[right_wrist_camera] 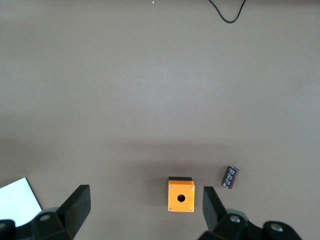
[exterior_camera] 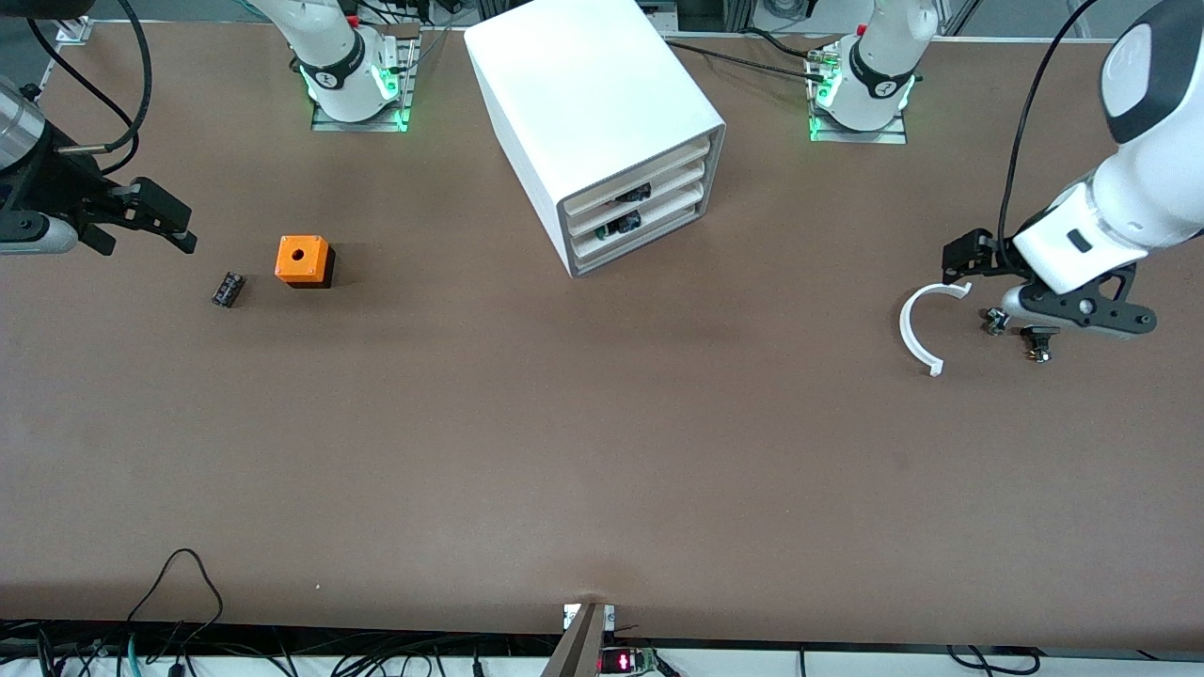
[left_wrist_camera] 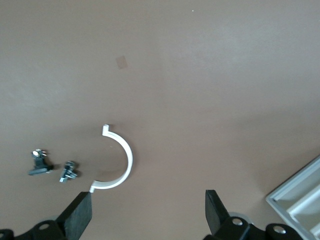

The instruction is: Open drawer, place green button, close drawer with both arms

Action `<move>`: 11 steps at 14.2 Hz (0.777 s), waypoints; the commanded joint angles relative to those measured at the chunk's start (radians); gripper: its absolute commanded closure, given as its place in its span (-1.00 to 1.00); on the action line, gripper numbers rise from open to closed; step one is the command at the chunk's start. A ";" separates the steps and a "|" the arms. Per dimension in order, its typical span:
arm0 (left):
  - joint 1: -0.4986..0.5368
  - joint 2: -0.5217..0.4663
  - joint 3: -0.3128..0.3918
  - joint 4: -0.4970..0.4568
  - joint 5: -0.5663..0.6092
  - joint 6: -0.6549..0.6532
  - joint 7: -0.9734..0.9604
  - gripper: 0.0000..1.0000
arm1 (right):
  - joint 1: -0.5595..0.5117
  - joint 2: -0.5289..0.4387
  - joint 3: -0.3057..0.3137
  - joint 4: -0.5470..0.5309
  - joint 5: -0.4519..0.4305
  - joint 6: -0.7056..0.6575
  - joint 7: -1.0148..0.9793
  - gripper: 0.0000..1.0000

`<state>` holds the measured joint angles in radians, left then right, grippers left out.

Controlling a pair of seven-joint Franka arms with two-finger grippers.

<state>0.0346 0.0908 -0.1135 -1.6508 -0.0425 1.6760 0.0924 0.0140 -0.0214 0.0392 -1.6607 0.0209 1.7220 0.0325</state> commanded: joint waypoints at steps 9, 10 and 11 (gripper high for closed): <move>-0.033 -0.111 0.052 -0.081 0.027 -0.004 -0.095 -1.00 | -0.003 0.011 0.002 0.024 0.016 -0.024 -0.020 -0.98; -0.033 -0.109 0.052 -0.080 0.030 -0.004 -0.095 -1.00 | -0.003 0.011 0.002 0.025 0.016 -0.024 -0.019 -0.98; -0.033 -0.105 0.052 -0.066 0.030 -0.004 -0.095 -1.00 | -0.003 0.014 0.002 0.028 0.016 -0.024 -0.019 -0.98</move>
<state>0.0071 -0.0068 -0.0599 -1.7237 -0.0374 1.6824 0.0207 0.0141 -0.0204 0.0392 -1.6603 0.0210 1.7194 0.0296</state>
